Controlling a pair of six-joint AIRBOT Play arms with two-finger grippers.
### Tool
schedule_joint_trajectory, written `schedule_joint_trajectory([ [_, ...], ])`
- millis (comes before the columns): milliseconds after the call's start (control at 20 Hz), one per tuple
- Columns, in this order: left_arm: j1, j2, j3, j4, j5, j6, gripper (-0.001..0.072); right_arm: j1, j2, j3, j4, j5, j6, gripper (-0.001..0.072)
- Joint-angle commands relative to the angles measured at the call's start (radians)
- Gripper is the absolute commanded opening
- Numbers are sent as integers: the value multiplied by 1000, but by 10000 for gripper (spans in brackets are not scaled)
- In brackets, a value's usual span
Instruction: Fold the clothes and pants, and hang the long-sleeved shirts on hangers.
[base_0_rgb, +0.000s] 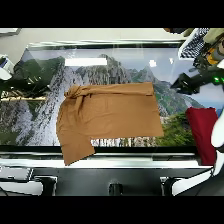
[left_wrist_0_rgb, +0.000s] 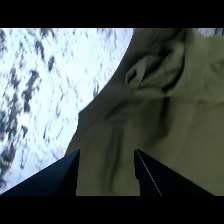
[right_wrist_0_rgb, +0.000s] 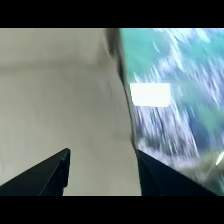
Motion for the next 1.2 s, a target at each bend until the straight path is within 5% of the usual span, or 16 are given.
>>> schedule_joint_trajectory([
  [0, 58, 111, -130, -13, -68, 41, 406, -117, 123, -261, 23, 59, -77, 491],
  [400, 63, 196, -325, 32, -78, 48, 394, -135, 255, -825, 30, -153, -238, 490],
  [1150, 70, 202, -343, 21, -122, 56, 397, -106, 255, -1064, 174, -258, -375, 477],
])
